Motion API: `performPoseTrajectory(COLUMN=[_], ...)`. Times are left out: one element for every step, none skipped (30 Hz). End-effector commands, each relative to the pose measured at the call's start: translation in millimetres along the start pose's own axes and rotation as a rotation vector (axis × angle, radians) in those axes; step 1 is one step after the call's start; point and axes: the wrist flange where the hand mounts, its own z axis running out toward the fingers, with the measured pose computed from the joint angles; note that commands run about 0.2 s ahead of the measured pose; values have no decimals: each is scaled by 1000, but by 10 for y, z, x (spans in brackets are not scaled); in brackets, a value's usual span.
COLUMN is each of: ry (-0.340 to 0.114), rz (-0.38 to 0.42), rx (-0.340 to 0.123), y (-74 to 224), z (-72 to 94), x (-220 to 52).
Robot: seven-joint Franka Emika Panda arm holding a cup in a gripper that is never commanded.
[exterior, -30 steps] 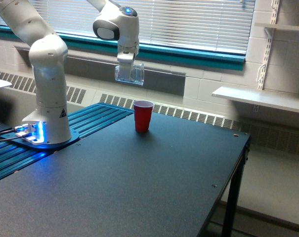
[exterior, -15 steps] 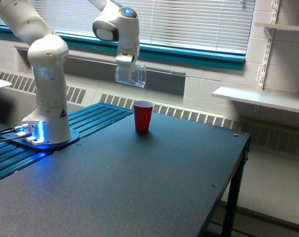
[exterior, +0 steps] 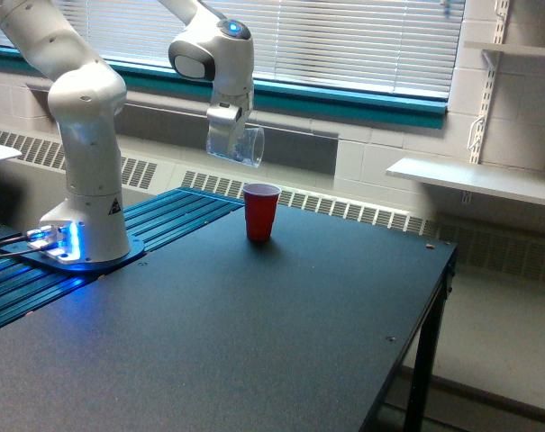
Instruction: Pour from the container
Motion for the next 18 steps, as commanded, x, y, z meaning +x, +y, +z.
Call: performPoseTrajectory(ry=[-2, -6, -8, -13, -18, -22, -25, -29, -33, -35, -37, -40, -45, -49, -51, -52, -52, -54], rz=[31, 30, 29, 31, 32, 33, 35, 36, 38, 41, 43, 47, 55, 62, 69, 75, 82, 87], rx=[-75, -78, -84, -87, -84, -85, -89, -89, -86, -84, -85, -85, -80, -75, -71, -70, -69, -66], y=[151, 154, 159, 163, 163, 165, 170, 172, 173, 174, 177, 180, 181, 181, 182, 184, 186, 188], z=[192, 210, 229, 245, 257, 272, 287, 297, 305, 311, 318, 323, 323, 322, 318, 316, 313, 309], x=[-24, -37, -52, -63, -71, -80, -88, -91, -92, -90, -88, -83, -72, -59, -44, -31, -17, -3])
